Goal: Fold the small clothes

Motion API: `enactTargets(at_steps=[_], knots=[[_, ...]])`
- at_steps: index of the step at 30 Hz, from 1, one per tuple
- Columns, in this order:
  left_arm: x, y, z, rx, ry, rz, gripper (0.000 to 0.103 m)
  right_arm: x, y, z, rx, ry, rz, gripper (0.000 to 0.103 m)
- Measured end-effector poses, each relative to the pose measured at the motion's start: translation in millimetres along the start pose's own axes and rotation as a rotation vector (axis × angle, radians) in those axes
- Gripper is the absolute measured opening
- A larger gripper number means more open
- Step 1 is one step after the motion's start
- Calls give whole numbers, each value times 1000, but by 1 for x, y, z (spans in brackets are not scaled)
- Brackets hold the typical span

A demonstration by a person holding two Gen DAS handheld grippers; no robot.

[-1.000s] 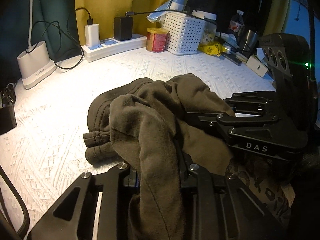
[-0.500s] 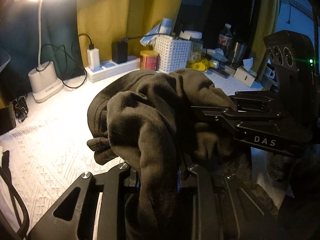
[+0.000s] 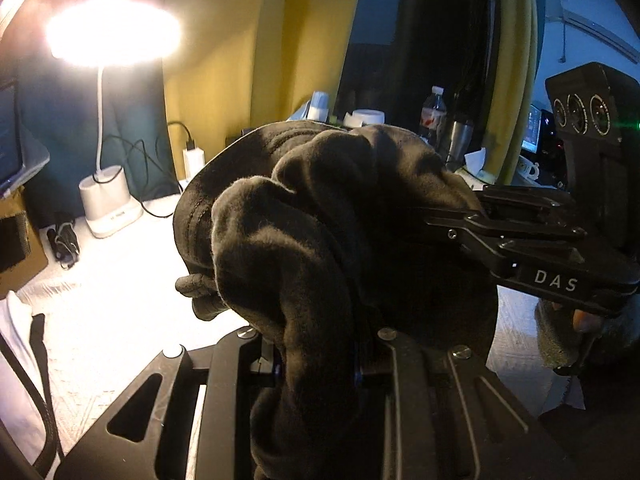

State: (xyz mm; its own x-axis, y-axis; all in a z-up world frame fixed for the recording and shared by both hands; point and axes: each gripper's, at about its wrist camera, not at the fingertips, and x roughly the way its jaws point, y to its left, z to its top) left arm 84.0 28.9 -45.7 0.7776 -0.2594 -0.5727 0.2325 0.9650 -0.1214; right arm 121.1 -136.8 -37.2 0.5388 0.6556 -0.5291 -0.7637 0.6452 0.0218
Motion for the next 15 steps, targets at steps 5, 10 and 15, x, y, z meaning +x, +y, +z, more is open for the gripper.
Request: enactTargets(at_steps=[5, 10, 15], knots=[[-16, -4, 0, 0, -45, 4, 21, -20, 8, 4, -10, -43, -3, 15], [-33, -7, 2, 4, -92, 7, 21, -39, 18, 10, -31, -87, -8, 15], [-48, -11, 2, 9, -138, 16, 21, -55, 27, 14, -50, -126, -10, 15]])
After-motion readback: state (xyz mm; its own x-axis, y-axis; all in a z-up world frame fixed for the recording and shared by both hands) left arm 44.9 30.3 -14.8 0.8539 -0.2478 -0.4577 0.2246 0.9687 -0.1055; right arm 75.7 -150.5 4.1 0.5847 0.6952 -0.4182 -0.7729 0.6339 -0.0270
